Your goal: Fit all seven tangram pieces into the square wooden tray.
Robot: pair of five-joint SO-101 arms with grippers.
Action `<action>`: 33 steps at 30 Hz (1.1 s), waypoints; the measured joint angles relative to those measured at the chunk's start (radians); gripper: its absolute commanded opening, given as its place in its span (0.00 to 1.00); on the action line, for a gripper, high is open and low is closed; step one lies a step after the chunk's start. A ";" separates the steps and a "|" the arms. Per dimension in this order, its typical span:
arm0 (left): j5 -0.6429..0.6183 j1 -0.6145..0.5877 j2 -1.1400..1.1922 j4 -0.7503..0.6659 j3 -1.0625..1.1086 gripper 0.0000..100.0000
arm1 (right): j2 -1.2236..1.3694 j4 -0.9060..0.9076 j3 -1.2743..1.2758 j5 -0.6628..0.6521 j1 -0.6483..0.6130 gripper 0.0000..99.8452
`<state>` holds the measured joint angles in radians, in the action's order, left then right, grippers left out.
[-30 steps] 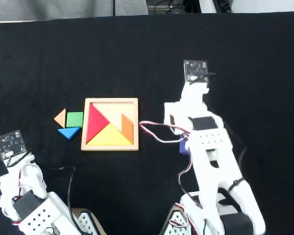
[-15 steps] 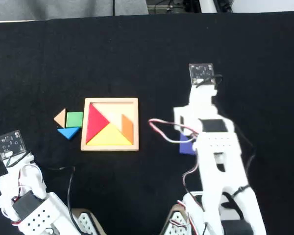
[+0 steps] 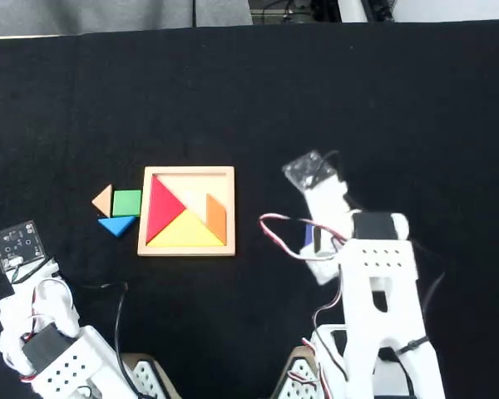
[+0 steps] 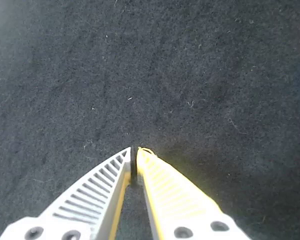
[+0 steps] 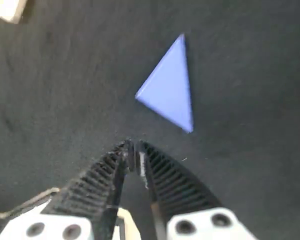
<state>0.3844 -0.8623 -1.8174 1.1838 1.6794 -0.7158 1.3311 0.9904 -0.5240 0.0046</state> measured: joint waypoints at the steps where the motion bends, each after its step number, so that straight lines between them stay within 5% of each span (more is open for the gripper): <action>1: 0.000 0.000 0.000 0.000 0.000 0.03 | 0.000 -0.018 0.026 -0.005 0.000 0.02; 15: 0.000 0.000 0.000 0.000 0.000 0.03 | 0.092 -0.173 0.063 -0.018 0.006 0.01; 23: 0.000 0.000 0.000 0.000 0.000 0.03 | 0.367 -0.213 -0.058 0.005 0.219 0.01; 33: 0.000 0.000 0.000 0.000 0.000 0.03 | 0.497 -0.255 -0.081 -0.012 0.238 0.01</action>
<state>0.3844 -0.8623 -1.8174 1.1838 1.6794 -0.2186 1.0764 0.9091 -0.5363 0.2424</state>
